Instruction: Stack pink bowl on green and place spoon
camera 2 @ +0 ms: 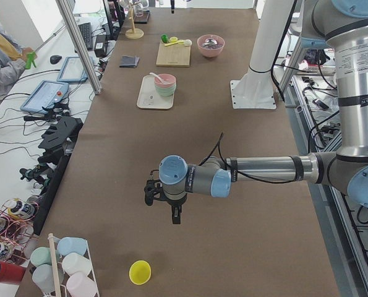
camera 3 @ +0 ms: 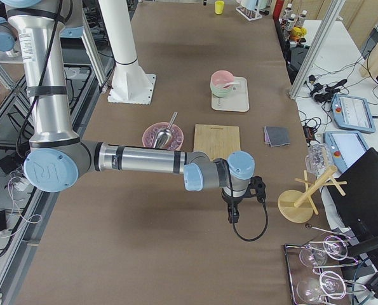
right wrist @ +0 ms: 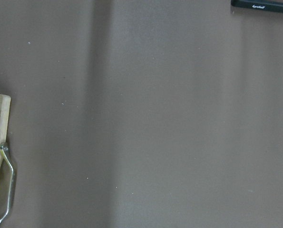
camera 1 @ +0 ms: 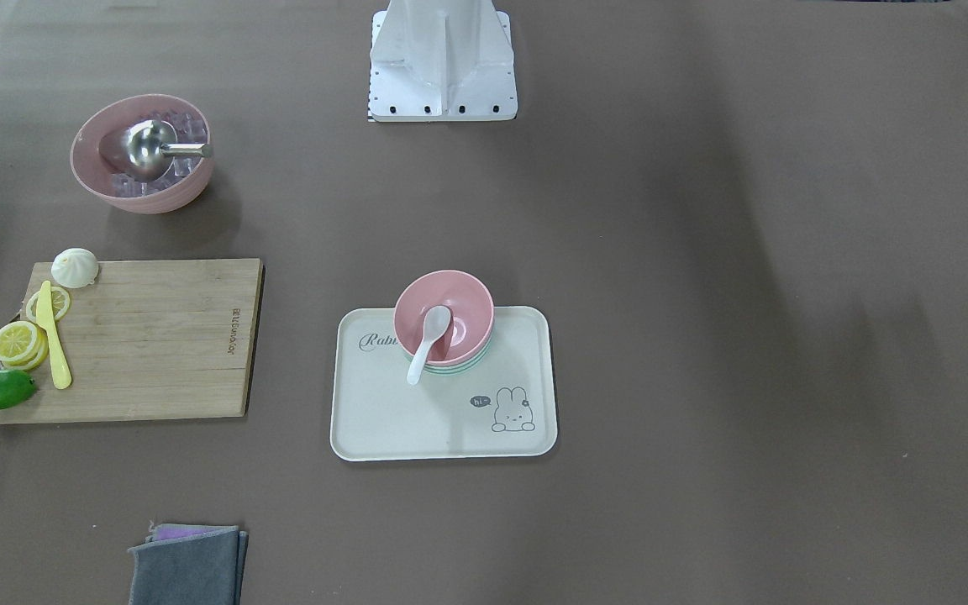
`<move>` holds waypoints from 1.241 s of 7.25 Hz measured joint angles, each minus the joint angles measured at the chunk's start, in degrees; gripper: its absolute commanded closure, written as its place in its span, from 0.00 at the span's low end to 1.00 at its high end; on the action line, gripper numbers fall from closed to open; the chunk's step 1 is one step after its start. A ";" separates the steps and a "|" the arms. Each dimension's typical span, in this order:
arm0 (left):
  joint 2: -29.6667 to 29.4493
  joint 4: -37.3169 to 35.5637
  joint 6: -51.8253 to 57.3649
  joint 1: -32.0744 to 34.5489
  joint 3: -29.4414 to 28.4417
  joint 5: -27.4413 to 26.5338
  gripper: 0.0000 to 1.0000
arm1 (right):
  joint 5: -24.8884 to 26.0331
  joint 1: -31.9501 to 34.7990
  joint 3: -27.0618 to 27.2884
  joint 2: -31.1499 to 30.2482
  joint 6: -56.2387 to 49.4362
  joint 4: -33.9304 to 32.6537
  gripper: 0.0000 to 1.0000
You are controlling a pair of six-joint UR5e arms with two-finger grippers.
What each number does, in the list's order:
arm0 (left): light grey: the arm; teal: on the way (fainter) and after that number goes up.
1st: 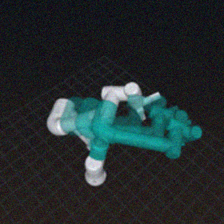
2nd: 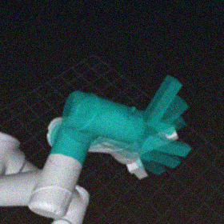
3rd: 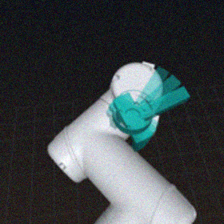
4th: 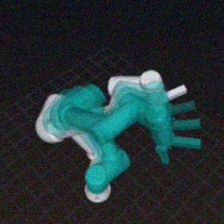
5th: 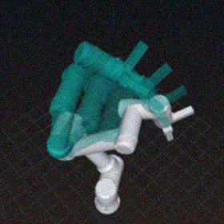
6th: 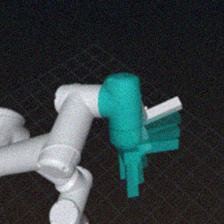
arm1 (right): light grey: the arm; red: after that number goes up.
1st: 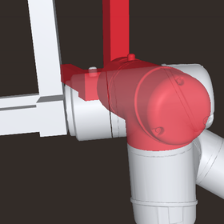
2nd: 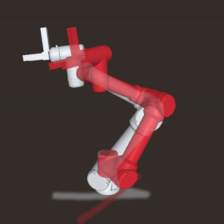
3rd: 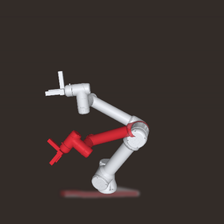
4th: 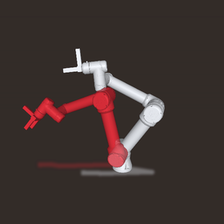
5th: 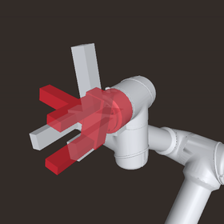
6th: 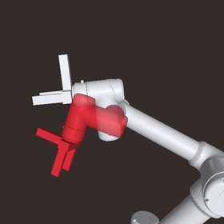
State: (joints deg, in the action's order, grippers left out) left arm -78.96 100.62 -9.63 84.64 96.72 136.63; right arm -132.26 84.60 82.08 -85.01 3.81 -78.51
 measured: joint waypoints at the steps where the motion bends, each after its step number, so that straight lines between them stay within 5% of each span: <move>1: -0.02 0.03 0.15 0.00 0.10 -0.13 0.02 | 0.15 0.15 0.04 0.06 -0.13 -0.06 0.00; 3: 0.00 0.13 0.29 0.47 0.57 0.10 0.02 | 0.14 0.40 0.54 0.71 -0.57 -2.29 0.00; 9: 0.07 2.06 0.36 1.99 1.37 -0.20 0.02 | 3.43 0.09 10.46 3.57 -9.94 -24.01 0.00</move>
State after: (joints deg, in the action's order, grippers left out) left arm -78.89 102.68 -9.27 86.63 98.09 136.43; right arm -128.83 84.68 92.55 -81.45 -6.13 -102.52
